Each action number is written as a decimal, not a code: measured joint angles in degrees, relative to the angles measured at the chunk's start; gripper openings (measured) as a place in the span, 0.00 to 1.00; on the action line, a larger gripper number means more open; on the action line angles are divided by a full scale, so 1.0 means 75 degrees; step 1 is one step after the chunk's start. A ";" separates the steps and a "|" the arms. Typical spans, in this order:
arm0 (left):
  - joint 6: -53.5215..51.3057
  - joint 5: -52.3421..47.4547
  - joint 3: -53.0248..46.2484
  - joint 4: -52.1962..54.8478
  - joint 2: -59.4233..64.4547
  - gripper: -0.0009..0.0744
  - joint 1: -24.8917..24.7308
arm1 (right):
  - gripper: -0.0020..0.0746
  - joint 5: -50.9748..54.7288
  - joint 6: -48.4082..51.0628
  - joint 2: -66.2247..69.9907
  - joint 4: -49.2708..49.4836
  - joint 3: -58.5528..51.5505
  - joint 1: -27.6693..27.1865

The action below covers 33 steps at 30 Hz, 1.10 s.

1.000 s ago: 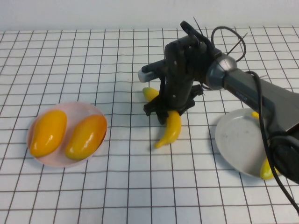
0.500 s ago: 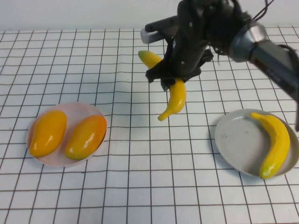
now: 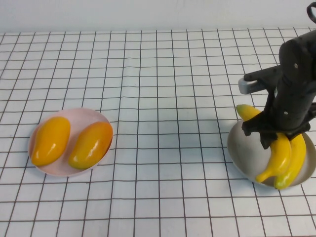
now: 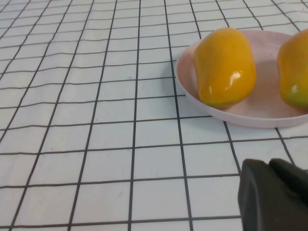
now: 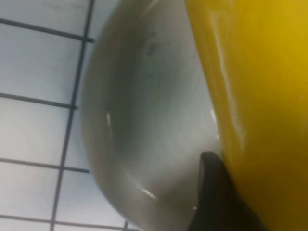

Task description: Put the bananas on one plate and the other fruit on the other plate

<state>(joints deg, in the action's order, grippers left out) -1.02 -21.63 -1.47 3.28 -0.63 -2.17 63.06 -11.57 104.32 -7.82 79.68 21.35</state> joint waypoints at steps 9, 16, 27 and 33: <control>0.0000 0.0000 0.0000 0.0000 0.0000 0.01 0.0000 | 0.54 -0.0988 -0.0031 0.0082 0.0164 -0.0289 -0.0218; 0.0000 0.0000 0.0000 0.0000 0.0000 0.01 0.0000 | 0.60 -0.0918 -0.0031 0.0132 -0.0042 -0.0289 -0.0218; 0.0000 0.0000 0.0000 0.0000 0.0000 0.01 0.0000 | 0.15 -0.2987 -0.0031 -0.3419 0.0219 -0.1788 0.0152; 0.0000 0.0000 0.0000 0.0000 0.0000 0.01 0.0000 | 0.02 -0.5155 -0.0031 -0.6315 0.0487 -0.4049 0.0546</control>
<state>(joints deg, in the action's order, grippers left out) -1.02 -21.63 -1.47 3.28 -0.63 -2.17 24.40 -11.80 56.96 -4.17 49.31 25.45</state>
